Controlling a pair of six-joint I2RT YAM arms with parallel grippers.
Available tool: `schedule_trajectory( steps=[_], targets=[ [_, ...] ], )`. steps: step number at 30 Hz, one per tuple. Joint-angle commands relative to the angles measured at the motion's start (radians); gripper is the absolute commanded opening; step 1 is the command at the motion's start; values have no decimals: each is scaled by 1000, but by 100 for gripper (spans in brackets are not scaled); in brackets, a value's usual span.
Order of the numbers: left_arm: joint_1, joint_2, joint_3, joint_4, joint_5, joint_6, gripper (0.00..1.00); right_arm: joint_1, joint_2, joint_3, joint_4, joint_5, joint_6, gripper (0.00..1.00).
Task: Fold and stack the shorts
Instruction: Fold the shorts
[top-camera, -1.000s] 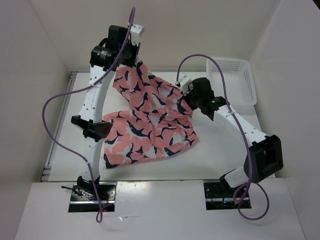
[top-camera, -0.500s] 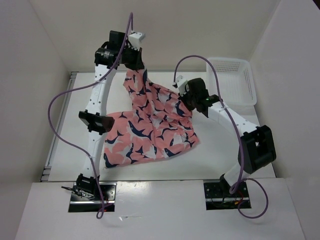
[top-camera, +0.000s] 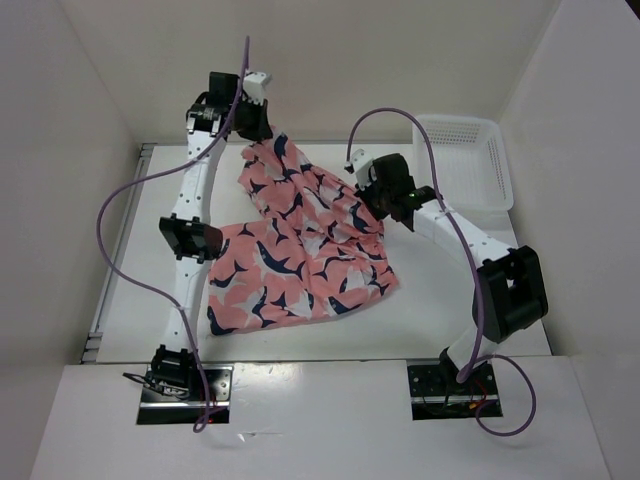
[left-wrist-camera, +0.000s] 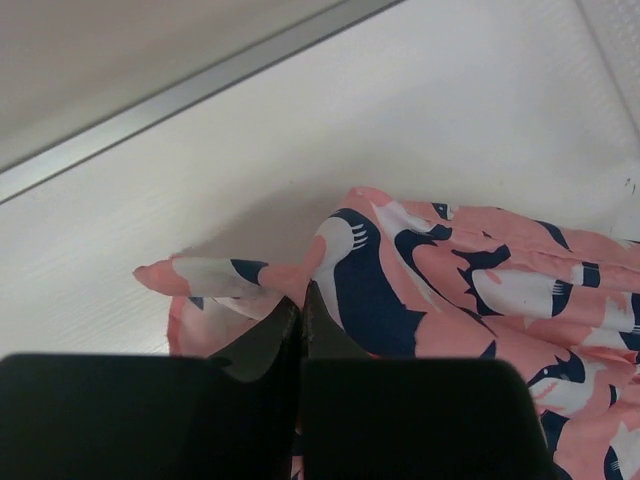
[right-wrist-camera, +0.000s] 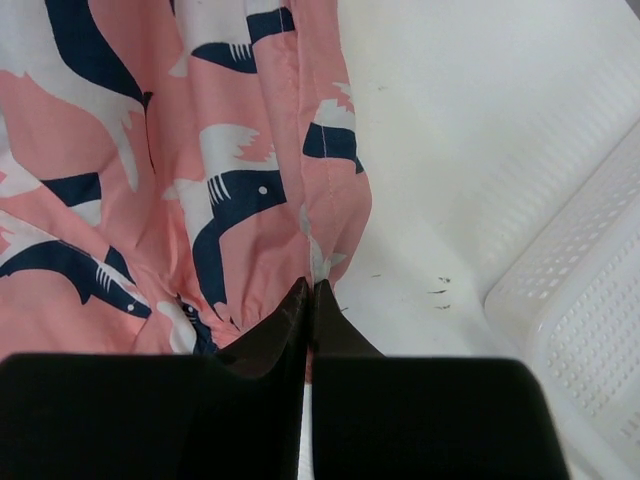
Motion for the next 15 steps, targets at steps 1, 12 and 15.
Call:
schedule_trajectory(
  steps=[1, 12, 15],
  targets=[
    [-43, 29, 22, 45, 58, 3, 0, -2, 12, 55, -20, 10, 15, 0],
    [-115, -382, -581, 132, -182, 3, 0, -2, 31, 70, 3, 20, 24, 0],
    [-115, -453, -676, 152, -359, 3, 0, -2, 20, 61, 12, 20, 24, 0]
  ],
)
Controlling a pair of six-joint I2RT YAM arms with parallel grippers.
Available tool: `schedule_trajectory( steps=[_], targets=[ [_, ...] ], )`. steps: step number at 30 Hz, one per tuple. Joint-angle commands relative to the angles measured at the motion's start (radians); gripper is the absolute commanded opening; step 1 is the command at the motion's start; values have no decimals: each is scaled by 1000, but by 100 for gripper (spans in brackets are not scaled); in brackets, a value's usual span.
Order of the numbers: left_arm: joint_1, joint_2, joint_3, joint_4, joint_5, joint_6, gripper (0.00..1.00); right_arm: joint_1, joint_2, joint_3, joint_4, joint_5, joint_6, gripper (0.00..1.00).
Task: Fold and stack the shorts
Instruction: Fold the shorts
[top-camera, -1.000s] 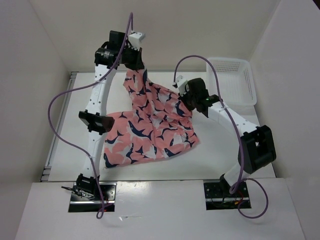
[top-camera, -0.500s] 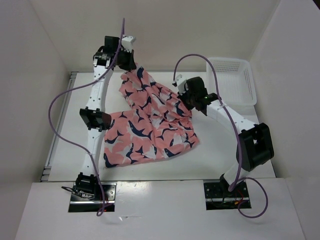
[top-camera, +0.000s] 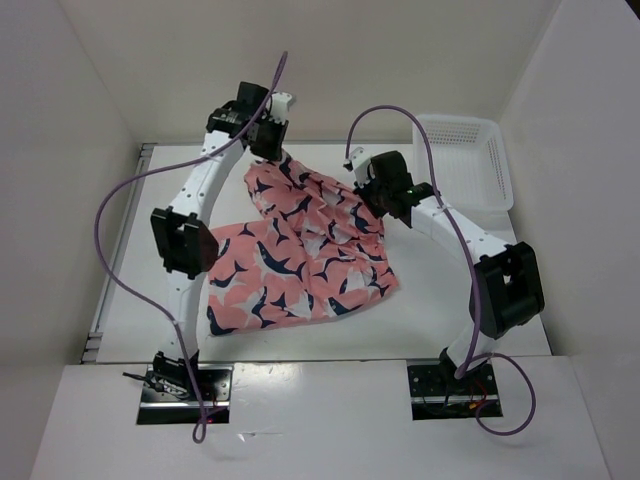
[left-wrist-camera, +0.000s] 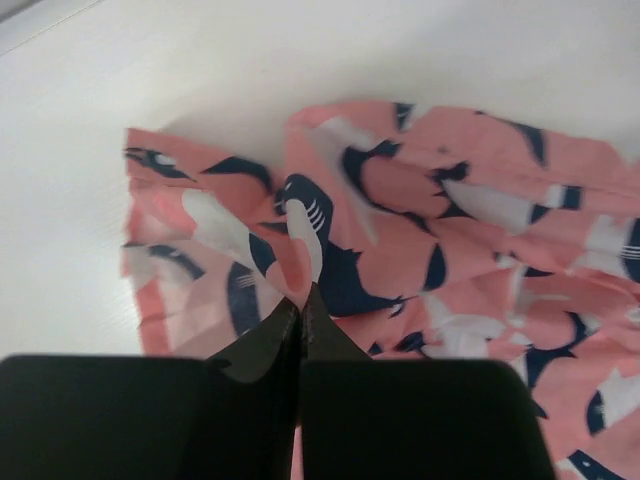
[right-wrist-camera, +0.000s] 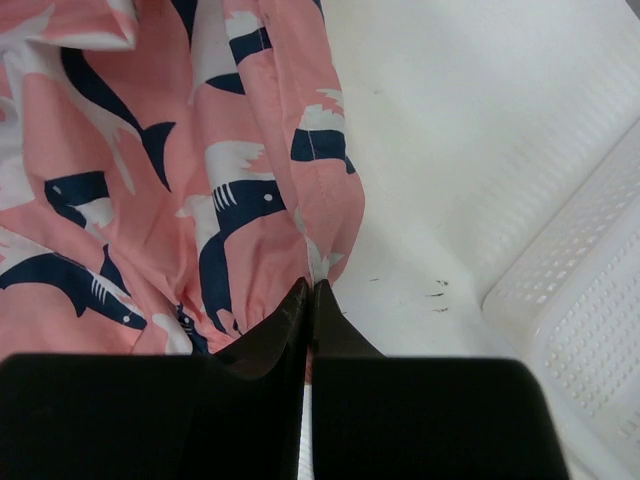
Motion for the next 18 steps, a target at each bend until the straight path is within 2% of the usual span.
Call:
schedule_trajectory(
  steps=[1, 2, 4, 5, 6, 7, 10, 13, 16, 18],
  targets=[
    [23, -170, -129, 68, -215, 3, 0, -2, -10, 23, 45, 10, 12, 0],
    [9, -256, -327, 83, -251, 3, 0, -2, -10, 23, 45, 10, 12, 0],
    [-5, -354, -561, 133, -352, 3, 0, -2, -29, 10, 65, 10, 12, 0],
    [-17, -453, -676, 156, -383, 3, 0, -11, -30, 10, 65, 10, 3, 0],
    [-17, -497, -862, 202, -410, 3, 0, -11, -39, 1, 76, 10, 3, 0],
    [-17, -534, -932, 227, -488, 3, 0, -11, -52, -15, 86, 10, -7, 0],
    [-17, -633, -1071, 316, -605, 3, 0, -11, -66, -24, 99, -8, -17, 0],
    [6, -666, -1080, 333, -606, 3, 0, -11, -103, -33, 99, -20, -27, 0],
    [6, -770, -1080, 322, -606, 3, 0, -11, -182, -47, 53, -71, -73, 0],
    [-5, -840, -1152, 313, -580, 3, 0, -11, -253, -114, 53, -105, -138, 0]
  ],
)
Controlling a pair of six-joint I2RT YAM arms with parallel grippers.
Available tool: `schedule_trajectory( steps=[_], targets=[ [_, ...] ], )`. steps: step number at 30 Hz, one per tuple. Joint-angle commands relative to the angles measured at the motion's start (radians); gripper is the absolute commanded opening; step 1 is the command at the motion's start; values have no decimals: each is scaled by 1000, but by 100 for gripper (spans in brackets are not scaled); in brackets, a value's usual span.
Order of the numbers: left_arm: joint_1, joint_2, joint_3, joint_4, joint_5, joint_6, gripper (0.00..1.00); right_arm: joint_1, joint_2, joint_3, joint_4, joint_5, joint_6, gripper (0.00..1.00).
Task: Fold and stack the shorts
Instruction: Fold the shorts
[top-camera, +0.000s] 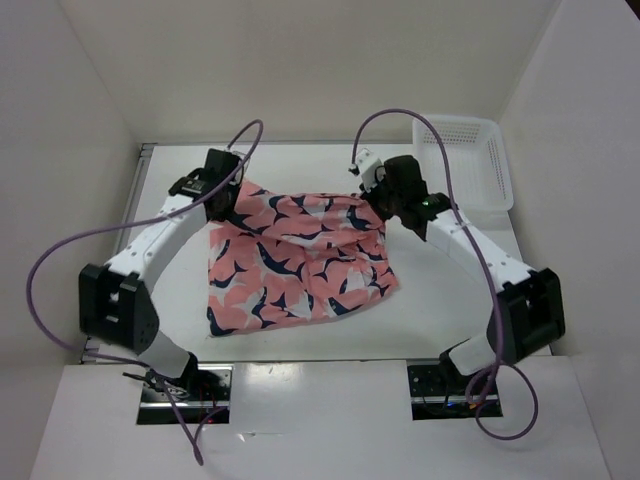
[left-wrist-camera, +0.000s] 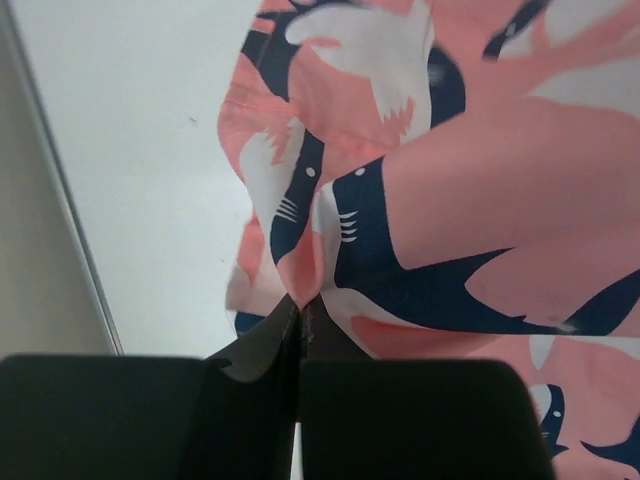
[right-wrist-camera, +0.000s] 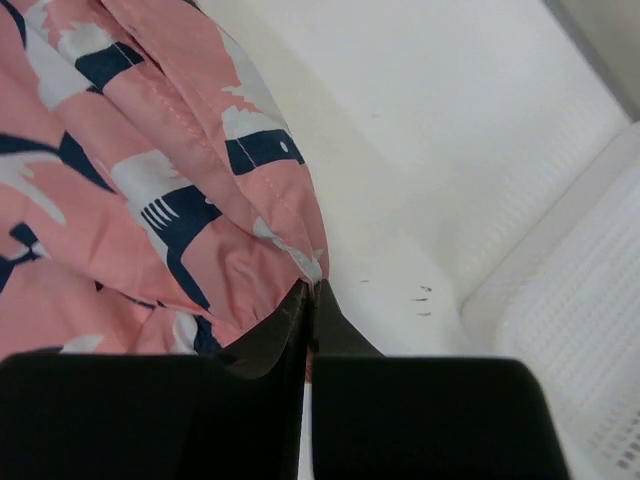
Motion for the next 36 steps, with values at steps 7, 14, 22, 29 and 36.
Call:
schedule_trajectory(
  steps=[7, 14, 22, 29, 36],
  targets=[
    [-42, -410, -264, -69, 137, 3, 0, 62, -325, -190, -104, -185, -206, 0],
    [-42, -474, -315, -62, 260, 3, 0, 208, -355, -247, -223, -233, -310, 0],
    [-42, -450, -270, -253, 308, 3, 0, 256, -334, -267, -361, -204, -469, 0],
    [-42, -556, -408, -329, 222, 3, 1, 256, -368, -361, -392, -100, -685, 0],
    [-42, -536, -494, -318, 236, 3, 41, 274, -380, -408, -394, -81, -753, 16]
  ],
)
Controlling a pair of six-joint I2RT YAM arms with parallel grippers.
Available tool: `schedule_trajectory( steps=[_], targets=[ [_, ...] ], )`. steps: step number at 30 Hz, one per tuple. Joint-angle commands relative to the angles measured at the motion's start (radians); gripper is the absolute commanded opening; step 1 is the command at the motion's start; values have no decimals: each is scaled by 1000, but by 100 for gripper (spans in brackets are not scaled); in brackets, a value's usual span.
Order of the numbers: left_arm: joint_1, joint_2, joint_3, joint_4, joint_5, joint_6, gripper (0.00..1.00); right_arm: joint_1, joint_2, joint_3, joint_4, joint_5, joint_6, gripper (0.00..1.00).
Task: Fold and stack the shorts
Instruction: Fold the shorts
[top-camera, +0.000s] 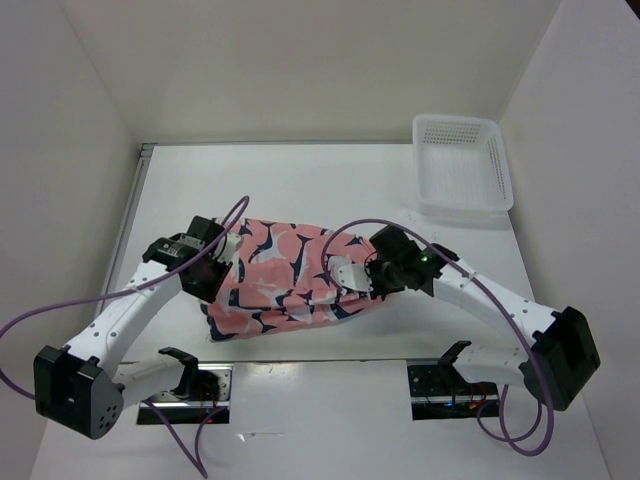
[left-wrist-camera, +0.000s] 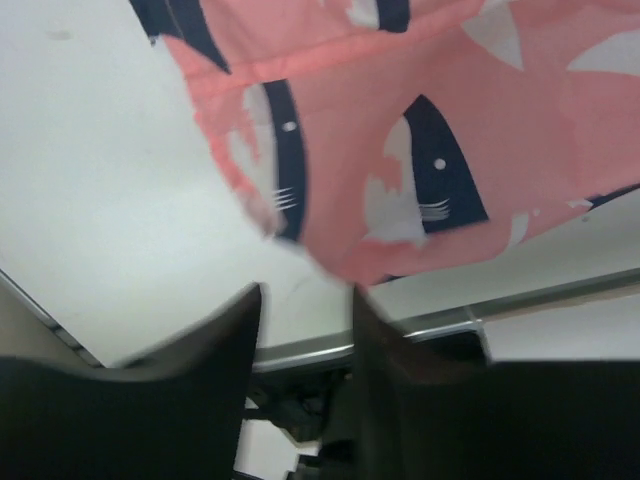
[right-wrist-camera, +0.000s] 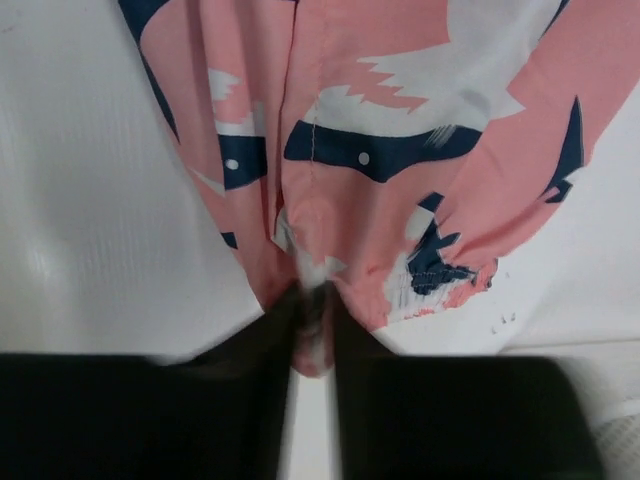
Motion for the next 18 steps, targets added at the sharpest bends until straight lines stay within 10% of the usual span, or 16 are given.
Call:
schedule_trajectory(
  steps=[1, 7, 18],
  targets=[
    [0, -13, 8, -27, 7, 1, 54, 13, -62, -40, -16, 28, -83, 63],
    [0, -81, 54, 31, -46, 1, 69, 33, -176, -101, 93, 66, -94, 90],
    [131, 353, 244, -95, 291, 1, 49, 33, -12, 130, 104, -55, 443, 83]
  ],
)
